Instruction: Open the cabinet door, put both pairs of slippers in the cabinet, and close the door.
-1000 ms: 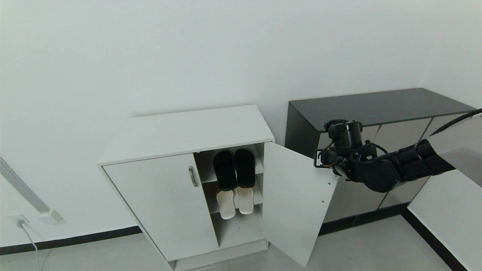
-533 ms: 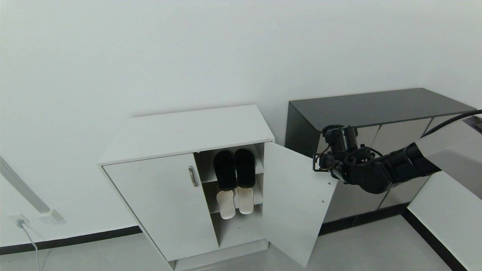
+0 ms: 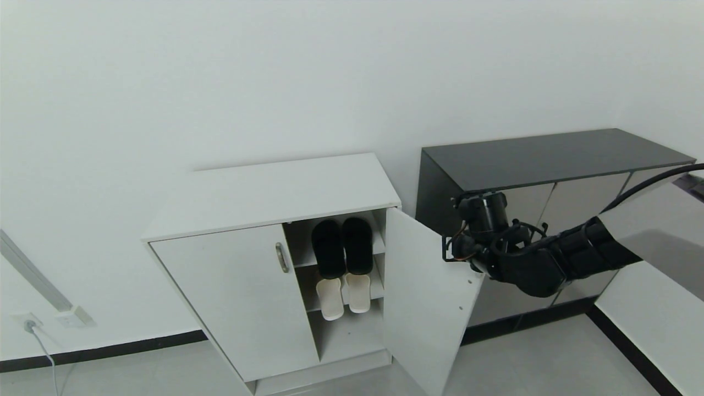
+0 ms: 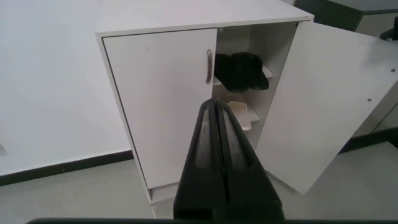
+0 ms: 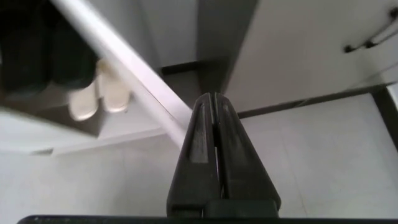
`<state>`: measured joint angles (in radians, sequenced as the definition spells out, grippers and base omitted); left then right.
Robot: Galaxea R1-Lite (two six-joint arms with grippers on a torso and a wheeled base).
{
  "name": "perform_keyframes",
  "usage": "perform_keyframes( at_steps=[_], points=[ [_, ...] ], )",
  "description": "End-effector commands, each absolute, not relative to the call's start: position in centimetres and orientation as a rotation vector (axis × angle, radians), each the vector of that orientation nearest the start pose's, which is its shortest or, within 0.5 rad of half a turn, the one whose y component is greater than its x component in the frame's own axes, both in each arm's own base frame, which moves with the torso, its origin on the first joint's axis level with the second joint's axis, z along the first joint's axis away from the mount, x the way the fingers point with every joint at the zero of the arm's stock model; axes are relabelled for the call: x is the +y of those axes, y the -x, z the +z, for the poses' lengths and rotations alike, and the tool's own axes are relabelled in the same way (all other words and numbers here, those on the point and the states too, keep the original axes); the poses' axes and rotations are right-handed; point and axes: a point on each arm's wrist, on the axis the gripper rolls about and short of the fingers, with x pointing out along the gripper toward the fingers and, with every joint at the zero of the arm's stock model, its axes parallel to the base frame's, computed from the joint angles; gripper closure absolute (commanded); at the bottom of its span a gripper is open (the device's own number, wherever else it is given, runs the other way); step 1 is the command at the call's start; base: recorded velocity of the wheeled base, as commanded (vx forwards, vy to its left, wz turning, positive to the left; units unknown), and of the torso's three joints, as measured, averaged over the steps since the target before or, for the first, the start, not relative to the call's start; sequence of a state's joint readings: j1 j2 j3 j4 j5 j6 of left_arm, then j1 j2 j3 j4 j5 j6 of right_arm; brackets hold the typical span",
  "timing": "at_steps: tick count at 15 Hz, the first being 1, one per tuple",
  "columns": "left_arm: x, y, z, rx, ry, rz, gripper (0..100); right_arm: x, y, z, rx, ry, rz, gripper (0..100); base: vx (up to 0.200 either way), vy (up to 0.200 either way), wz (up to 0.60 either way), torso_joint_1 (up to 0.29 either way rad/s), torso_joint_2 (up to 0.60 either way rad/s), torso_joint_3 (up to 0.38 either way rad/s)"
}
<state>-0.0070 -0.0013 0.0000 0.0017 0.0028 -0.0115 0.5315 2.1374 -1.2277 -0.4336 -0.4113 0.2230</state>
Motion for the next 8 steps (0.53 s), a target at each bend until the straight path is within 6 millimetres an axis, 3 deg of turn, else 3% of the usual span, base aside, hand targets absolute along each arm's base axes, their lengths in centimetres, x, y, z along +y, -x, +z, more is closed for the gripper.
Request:
perform_keyframes(
  at_steps=[1, 4, 8],
  points=[
    [0.0, 2.3, 7.5, 0.002, 0.012, -0.003, 100, 22.3, -33.8, 12.9, 0.417, -0.001, 0.145, 100, 0.000, 0.000, 0.00, 0.000, 0.00, 0.000],
    [0.0, 2.3, 7.5, 0.002, 0.012, -0.005, 100, 24.1, -31.1, 14.1, 0.404, -0.004, 0.219, 100, 0.000, 0.000, 0.00, 0.000, 0.00, 0.000],
    [0.0, 2.3, 7.5, 0.002, 0.012, -0.003, 100, 23.8, -29.2, 15.3, 0.352, 0.011, 0.260, 100, 0.000, 0.000, 0.00, 0.000, 0.00, 0.000]
  ],
)
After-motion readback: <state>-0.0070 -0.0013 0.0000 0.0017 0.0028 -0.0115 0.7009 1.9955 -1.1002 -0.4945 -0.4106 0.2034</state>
